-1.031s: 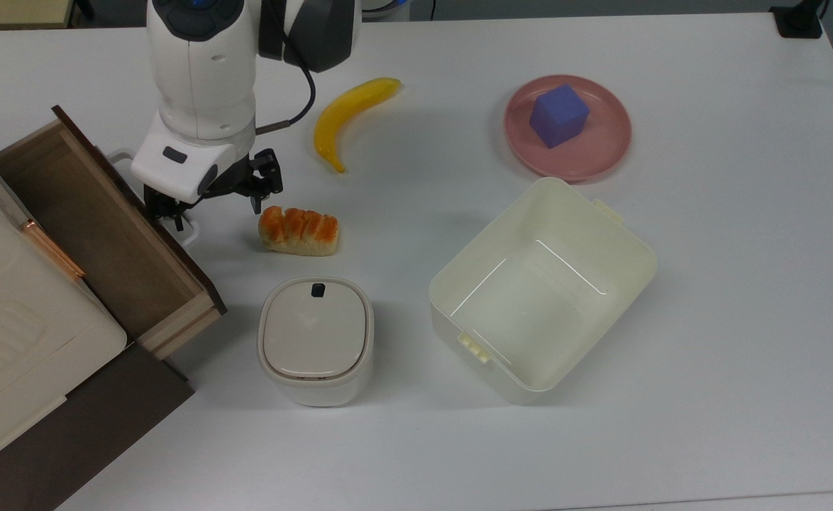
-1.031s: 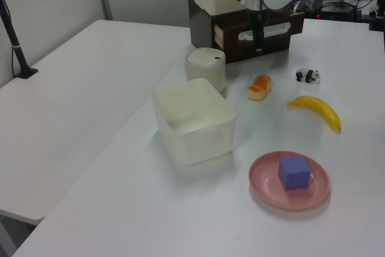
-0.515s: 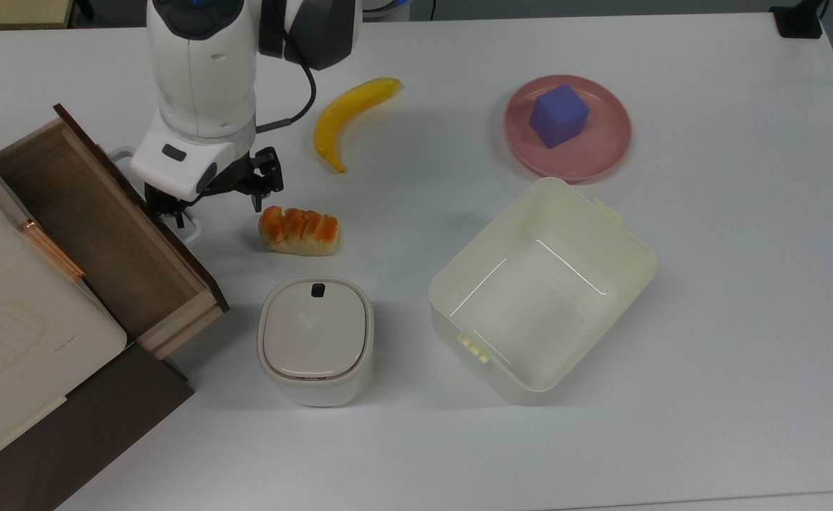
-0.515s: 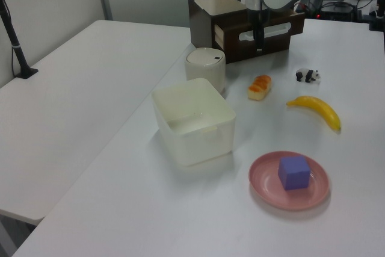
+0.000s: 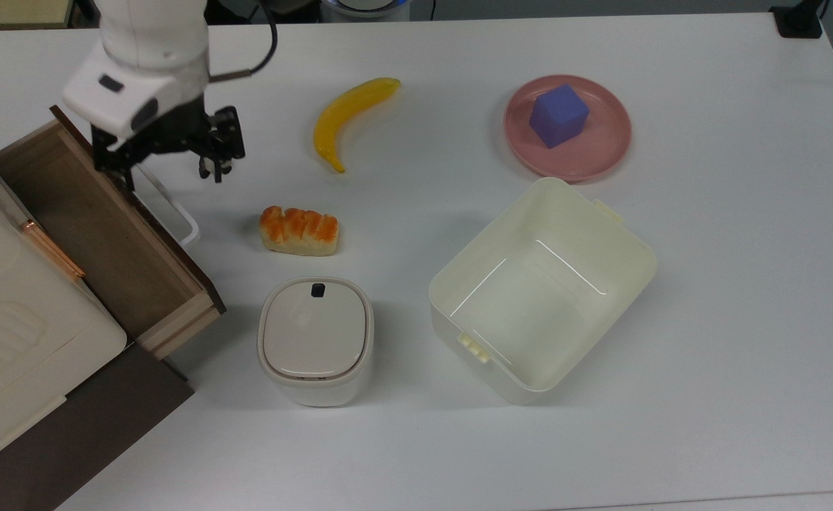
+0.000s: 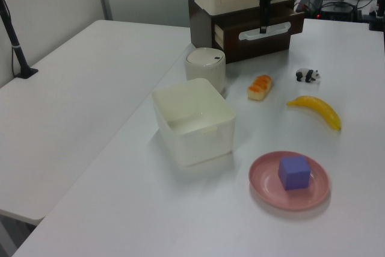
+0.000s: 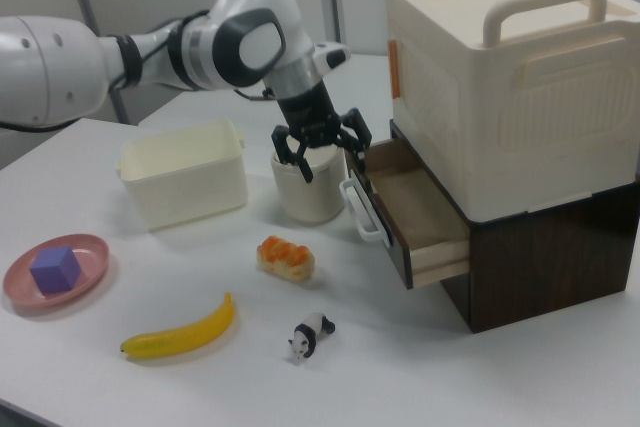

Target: Slide open the drawer

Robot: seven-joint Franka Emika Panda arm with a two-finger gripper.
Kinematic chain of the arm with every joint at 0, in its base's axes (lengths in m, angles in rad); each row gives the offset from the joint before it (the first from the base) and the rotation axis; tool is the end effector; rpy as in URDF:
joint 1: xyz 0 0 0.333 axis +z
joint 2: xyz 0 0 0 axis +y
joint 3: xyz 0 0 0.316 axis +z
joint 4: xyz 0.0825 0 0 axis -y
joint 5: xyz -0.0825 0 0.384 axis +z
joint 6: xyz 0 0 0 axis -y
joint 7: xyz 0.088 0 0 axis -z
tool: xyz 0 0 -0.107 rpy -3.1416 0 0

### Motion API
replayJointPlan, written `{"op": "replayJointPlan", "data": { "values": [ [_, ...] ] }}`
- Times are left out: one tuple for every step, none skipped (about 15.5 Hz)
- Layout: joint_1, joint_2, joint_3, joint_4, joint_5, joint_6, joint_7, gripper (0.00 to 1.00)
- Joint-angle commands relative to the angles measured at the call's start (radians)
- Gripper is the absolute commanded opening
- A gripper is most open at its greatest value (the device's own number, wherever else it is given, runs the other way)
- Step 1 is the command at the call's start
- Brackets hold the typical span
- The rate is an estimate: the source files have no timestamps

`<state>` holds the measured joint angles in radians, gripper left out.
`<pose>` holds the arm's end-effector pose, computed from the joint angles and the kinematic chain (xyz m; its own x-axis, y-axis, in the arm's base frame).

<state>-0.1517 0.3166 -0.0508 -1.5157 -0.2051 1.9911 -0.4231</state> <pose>0.6577 -0.1435 0.4980 0.9543 0.2949 0.0487 0.2736 -0.9275 0.2547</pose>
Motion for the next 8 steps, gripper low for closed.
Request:
{"op": "replayJointPlan", "data": {
  "values": [
    [-0.011,-0.089,0.003,-0.012,0.012,-0.077,0.055,1.00],
    [-0.011,-0.109,0.005,-0.012,0.012,-0.101,0.073,1.00],
    [-0.011,-0.125,0.005,-0.011,0.012,-0.135,0.092,1.00],
    [-0.011,-0.140,0.008,-0.011,0.012,-0.171,0.104,1.00],
    [-0.009,-0.160,0.008,-0.011,0.012,-0.217,0.115,1.00],
    [-0.009,-0.178,0.009,-0.011,0.012,-0.263,0.128,1.00],
    [-0.006,-0.201,0.012,-0.011,0.013,-0.309,0.153,1.00],
    [-0.005,-0.212,0.012,-0.011,0.024,-0.330,0.176,1.00]
  ]
}}
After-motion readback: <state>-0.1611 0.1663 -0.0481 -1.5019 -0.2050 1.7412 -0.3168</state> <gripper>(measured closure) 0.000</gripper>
